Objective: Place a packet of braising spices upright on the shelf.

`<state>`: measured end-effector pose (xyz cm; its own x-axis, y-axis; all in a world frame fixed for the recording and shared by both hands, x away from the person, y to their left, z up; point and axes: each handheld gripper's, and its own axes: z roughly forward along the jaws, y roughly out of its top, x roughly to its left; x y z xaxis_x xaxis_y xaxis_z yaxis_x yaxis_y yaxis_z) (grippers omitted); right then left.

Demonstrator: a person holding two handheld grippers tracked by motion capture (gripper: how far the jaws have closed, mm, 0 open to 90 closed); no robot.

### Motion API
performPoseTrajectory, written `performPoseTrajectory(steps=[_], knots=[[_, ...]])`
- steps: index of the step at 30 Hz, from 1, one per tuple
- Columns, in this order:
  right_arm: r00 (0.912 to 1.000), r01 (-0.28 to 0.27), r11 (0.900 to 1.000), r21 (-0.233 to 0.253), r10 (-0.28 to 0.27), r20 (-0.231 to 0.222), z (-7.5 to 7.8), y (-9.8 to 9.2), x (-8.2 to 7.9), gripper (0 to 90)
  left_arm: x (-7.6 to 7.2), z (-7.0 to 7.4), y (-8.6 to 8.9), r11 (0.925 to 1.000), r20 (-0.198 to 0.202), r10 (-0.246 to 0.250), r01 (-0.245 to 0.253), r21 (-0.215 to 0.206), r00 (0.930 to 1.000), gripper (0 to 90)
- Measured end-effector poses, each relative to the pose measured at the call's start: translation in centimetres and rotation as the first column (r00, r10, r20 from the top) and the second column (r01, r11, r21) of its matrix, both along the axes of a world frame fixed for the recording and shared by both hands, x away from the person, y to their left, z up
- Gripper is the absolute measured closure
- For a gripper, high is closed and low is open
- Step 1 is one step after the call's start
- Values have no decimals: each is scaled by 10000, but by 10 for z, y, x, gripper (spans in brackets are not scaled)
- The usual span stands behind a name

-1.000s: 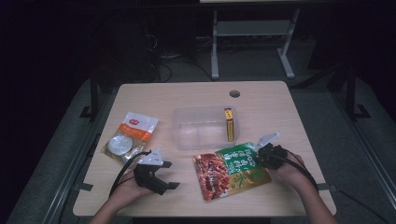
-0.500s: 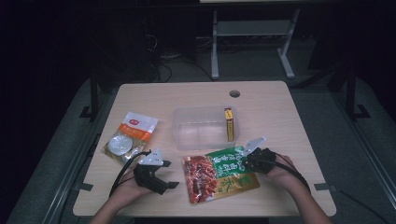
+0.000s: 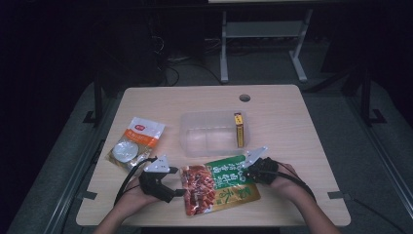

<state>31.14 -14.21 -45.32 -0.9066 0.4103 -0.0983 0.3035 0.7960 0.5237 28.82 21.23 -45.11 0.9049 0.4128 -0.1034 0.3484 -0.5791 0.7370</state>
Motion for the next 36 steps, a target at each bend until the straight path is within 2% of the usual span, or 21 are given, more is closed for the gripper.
performPoseTrajectory(steps=[1, 2, 8, 10, 16, 17, 18, 21, 22, 23, 26, 30, 32, 33, 35, 36], knots=[[10000, -91, 9999, 122, 91, 1, -1, 5, -1, 900, 0, 0, 0, 10000, 3, 14, -14, -16, 10000, 136], [9995, -284, 9996, 22, 284, 103, -1, 6, -1, 900, 0, 0, 0, 10000, 3, 14, -14, -16, 10000, 135], [9988, -495, 9986, 195, 494, 72, -1, 17, -3, 900, 0, 0, -1, 10000, -116, 34, -35, -78, 9999, 134], [9972, -733, 9972, 152, 731, 185, -1, 23, -3, 900, 1, 0, -1, 10000, -57, -9, 8, -31, 10000, 133], [9978, -655, 9973, 321, 651, 127, 0, 22, -2, 900, 1, 2, -1, 10000, -54, -64, 65, 72, 10000, 133], [9992, -382, 9940, 1028, 387, -25, 6, 16, -3, 874, 3, 2, -2, 9999, -189, -91, 92, 77, 9998, 124], [9992, -382, 9940, 1028, 387, -25, 6, 16, -3, 874, 3, 2, -2, 9999, -189, -91, 92, 77, 9998, 124], [9995, 270, 9847, 1720, -242, -188, 14, 6, -7, 765, 7, 3, -5, 9996, -239, -200, 204, 187, 9995, 119], [9983, 570, 9843, 1673, -578, 1, 15, 1, -10, 681, 9, 5, -7, 9993, -153, -274, 278, 231, 9995, 122], [9976, 693, 9833, 1684, -693, -58, 14, -2, -11, 647, 11, 7, -9, 9990, -126, -337, 341, 303, 9994, 125], [9933, 1140, 9711, 2096, -1077, -412, 14, -10, -16, 554, 16, 11, -14, 9980, 32, -433, 431, 454, 9991, 126], [9900, 1409, 9636, 2274, -1348, -421, 14, -18, -21, 505, 24, 13, -21, 9964, -11, -608, 608, 587, 9981, 128], [9869, 1611, 9568, 2421, -1558, -409, 15, -25, -30, 462, 29, 12, -27, 9938, -65, -824, 827, 748, 9966, 126], [9863, 1647, 9549, 2470, -1597, -401, 16, -27, -34, 445, 33, 10, -33, 9893, -194, -1115, 1129, 928, 9936, 126], [9851, 1713, 9535, 2478, -1689, -313, 16, -30, -38, 429, 35, 9, -37, 9878, -236, -1143, 1161, 1037, 9932, 126], [9823, 1862, 9481, 2578, -1857, -263, 17, -34, -45, 397, 37, 8, -40, 9864, -269, -1198, 1221, 1104, 9924, 125]])
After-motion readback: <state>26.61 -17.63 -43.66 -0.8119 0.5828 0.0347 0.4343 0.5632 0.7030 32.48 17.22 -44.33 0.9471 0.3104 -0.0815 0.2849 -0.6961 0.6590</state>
